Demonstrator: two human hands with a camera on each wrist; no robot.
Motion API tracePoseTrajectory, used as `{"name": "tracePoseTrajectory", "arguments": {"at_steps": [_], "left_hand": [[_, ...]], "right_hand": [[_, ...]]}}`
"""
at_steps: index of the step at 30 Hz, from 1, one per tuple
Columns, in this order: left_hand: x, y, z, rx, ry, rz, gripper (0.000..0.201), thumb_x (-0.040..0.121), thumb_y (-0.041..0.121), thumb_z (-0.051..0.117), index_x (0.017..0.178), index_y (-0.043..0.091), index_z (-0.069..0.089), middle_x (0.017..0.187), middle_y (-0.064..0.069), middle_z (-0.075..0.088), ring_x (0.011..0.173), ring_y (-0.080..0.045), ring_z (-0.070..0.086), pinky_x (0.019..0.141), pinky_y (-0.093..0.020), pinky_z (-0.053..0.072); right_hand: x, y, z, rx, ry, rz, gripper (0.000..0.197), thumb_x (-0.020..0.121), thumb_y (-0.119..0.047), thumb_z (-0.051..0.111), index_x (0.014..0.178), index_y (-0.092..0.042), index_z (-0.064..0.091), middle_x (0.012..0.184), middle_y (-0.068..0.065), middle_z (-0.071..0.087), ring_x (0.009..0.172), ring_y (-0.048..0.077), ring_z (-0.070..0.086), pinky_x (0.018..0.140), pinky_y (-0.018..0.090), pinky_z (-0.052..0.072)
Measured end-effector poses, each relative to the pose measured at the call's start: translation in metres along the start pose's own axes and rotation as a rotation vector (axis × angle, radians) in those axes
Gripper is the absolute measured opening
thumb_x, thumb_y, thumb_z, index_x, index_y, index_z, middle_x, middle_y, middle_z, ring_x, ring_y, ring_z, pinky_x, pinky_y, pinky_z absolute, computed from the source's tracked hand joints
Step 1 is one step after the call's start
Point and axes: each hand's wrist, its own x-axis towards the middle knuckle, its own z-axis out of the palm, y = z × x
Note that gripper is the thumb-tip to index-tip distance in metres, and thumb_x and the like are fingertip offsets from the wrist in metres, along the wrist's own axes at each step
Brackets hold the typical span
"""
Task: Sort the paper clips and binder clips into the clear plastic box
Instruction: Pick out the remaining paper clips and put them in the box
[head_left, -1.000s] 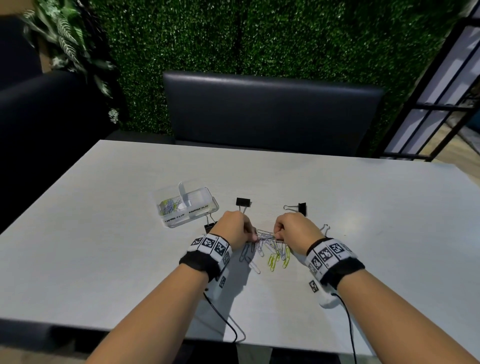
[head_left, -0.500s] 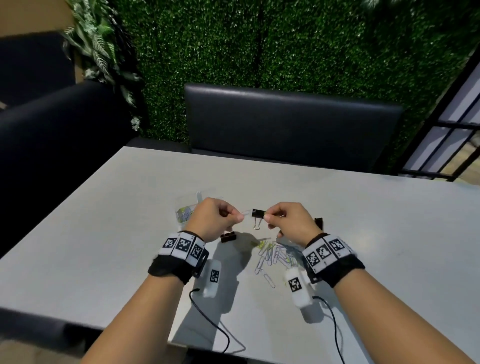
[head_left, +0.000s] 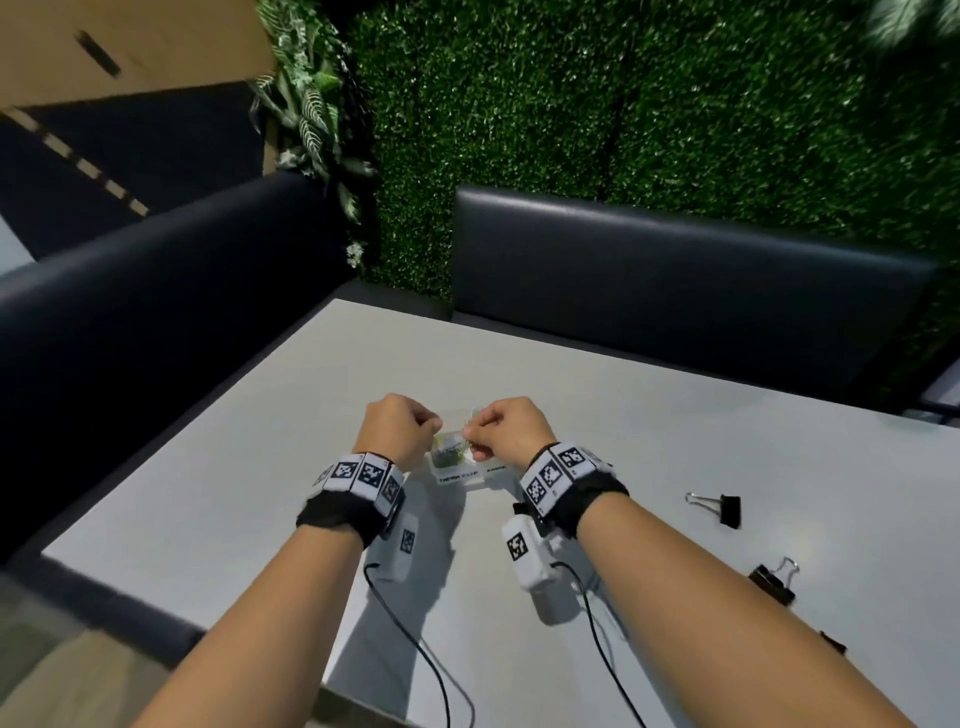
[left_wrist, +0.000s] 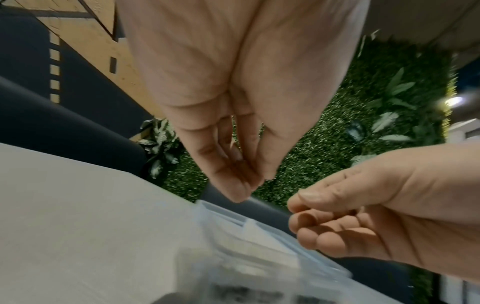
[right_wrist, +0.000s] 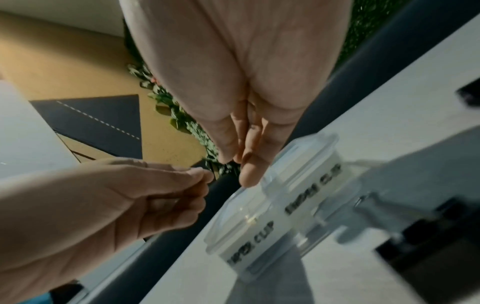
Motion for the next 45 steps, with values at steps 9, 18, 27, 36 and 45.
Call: {"name": "tracePoseTrajectory", "arguments": {"at_steps": [9,18,27,36,45], "left_hand": [[-0.073,0.07,0.066,0.023,-0.434,0.345,0.019,0.092,0.034,0.064,0.103,0.025,0.078,0.097,0.006,0.076,0.089,-0.01,0.069,0.085,-0.027,0.054],[-0.098,0.105,0.146,0.396,-0.653,0.421,0.039,0.091,0.007,0.048,0.121,0.015,0.072,0.12,-0.016,0.057,0.106,-0.037,0.063,0.095,-0.04,0.052],[-0.094,0.055,0.151,0.783,-0.574,0.525,0.129,0.029,0.097,0.056,0.136,0.028,0.037,0.133,-0.005,0.049,0.117,-0.031,0.041,0.094,-0.047,0.05],[-0.093,0.086,0.148,0.387,-0.533,0.486,0.054,0.071,0.042,0.086,0.119,0.022,0.072,0.117,-0.004,0.063,0.106,-0.024,0.062,0.091,-0.033,0.052],[-0.094,0.086,0.15,0.347,-0.503,0.456,0.017,0.089,0.019,0.067,0.098,0.023,0.08,0.102,-0.001,0.077,0.092,-0.019,0.072,0.085,-0.034,0.06]], "right_hand": [[-0.072,0.053,-0.117,-0.386,0.129,-0.03,0.013,0.092,-0.015,0.064,0.088,-0.019,0.075,0.083,0.001,0.075,0.078,0.015,0.07,0.072,0.03,0.058],[-0.117,0.132,-0.157,-0.835,-0.111,-0.014,0.066,0.083,0.014,0.042,0.134,-0.024,0.06,0.134,0.004,0.064,0.12,0.018,0.062,0.103,0.03,0.049],[-0.157,0.14,-0.171,-0.841,-0.135,0.056,0.096,0.072,-0.037,0.085,0.152,-0.018,0.035,0.149,0.0,0.042,0.137,0.019,0.041,0.114,0.036,0.038],[-0.133,0.128,-0.156,-0.869,-0.044,0.065,0.04,0.084,-0.029,0.078,0.118,-0.011,0.069,0.115,0.006,0.062,0.107,0.023,0.06,0.091,0.036,0.05],[-0.135,0.132,-0.154,-0.813,0.085,0.084,0.017,0.093,-0.023,0.068,0.103,-0.012,0.075,0.101,0.006,0.072,0.084,0.019,0.063,0.075,0.028,0.05]]}}
